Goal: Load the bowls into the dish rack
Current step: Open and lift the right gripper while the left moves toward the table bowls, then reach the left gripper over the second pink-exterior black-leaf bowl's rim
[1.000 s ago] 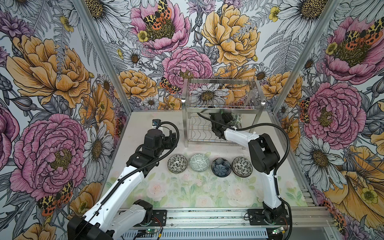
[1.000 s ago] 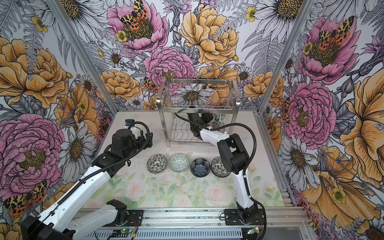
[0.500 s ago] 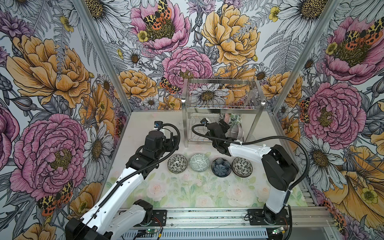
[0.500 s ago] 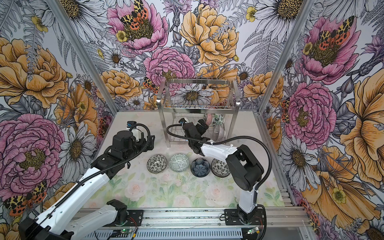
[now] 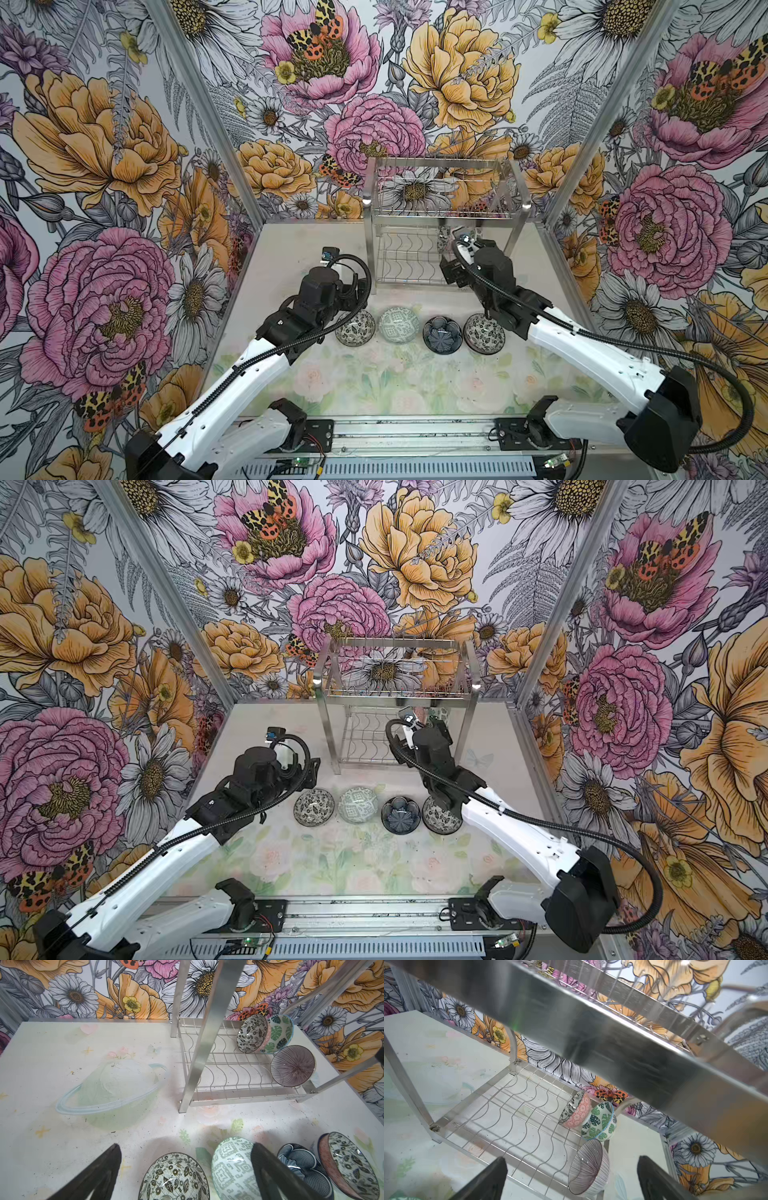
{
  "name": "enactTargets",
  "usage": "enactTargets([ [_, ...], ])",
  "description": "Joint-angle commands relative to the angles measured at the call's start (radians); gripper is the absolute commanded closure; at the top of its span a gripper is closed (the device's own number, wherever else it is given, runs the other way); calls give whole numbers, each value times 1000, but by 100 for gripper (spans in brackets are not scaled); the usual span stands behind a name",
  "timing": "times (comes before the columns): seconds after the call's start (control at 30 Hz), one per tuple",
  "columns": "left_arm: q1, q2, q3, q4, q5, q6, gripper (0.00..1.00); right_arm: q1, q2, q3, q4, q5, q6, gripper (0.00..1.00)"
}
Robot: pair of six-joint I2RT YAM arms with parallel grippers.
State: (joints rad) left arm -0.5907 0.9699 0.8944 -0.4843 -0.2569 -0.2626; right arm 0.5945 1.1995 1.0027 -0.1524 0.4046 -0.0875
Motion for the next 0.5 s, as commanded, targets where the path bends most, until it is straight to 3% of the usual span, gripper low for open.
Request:
enactTargets([
  [0.0, -47, 27, 43, 0, -50, -21, 1, -56, -44, -7, -143, -96, 147, 0],
  [0.23, -167, 164, 84, 70, -47, -55, 2, -111, -72, -1, -254, -92, 192, 1],
  [0.47, -304, 395, 210, 85, -49, -45, 1, -154, -98, 4, -288, -89, 210, 1],
])
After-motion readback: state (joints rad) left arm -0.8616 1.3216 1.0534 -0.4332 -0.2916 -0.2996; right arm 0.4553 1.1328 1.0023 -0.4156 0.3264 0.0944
